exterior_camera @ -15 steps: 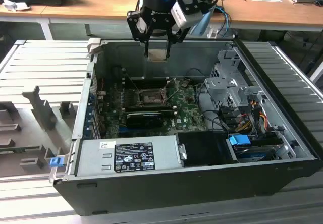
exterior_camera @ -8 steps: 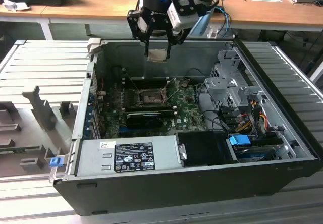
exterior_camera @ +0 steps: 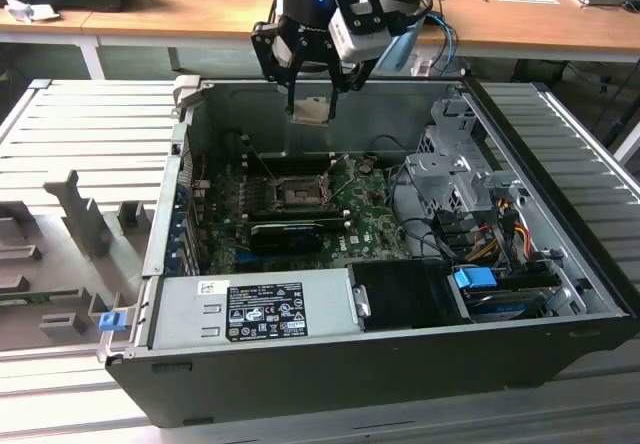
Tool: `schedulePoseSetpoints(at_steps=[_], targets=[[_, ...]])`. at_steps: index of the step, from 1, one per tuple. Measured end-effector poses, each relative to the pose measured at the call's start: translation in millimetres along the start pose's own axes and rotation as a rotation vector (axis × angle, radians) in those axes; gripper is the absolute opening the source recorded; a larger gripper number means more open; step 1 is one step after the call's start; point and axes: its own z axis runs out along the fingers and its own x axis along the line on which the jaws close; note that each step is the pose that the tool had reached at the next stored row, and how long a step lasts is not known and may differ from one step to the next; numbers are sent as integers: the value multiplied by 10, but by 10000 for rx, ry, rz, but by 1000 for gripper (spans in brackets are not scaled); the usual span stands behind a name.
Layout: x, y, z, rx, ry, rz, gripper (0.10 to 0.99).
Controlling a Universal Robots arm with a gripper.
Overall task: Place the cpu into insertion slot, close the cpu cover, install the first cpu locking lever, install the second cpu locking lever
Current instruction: 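Place the cpu into insertion slot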
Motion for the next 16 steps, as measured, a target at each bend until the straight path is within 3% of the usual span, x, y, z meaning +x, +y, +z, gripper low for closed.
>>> schedulePoseSetpoints(at_steps=[4, 16], targets=[[1, 0, 3, -12, -51, 577, 529], [37, -7, 4, -25, -105, 1185, 529]])
